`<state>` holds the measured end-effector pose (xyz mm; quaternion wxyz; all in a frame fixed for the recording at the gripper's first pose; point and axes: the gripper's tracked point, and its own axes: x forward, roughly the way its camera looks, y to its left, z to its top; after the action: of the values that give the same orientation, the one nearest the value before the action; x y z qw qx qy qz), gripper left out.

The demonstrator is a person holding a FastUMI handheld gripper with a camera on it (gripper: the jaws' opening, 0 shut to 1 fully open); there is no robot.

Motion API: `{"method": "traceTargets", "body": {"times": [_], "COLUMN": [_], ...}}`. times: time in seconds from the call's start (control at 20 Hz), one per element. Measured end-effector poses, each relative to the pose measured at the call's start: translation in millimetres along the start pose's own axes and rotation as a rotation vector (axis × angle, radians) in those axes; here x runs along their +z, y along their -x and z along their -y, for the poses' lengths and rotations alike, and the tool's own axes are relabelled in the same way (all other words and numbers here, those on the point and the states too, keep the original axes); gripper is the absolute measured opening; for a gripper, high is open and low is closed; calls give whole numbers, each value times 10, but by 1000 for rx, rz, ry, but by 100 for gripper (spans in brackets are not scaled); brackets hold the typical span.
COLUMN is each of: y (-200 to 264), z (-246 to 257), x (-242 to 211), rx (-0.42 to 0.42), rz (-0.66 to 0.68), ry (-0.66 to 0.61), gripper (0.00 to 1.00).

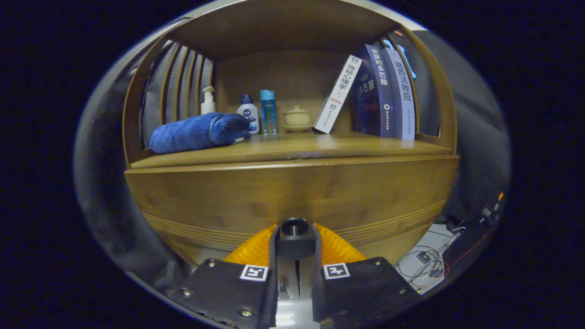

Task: Pull open the drawer, take out the items inside it, and place them on the countertop above the cabinet.

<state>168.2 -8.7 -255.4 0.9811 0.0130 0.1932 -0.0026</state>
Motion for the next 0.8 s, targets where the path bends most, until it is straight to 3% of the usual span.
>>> {"method": "traceTargets", "body": {"times": [0.8], "y": [979], "z": [65], "x": [-286], "rx": [-26], "rz": [-45], "ry": [14], "gripper": [30]}}
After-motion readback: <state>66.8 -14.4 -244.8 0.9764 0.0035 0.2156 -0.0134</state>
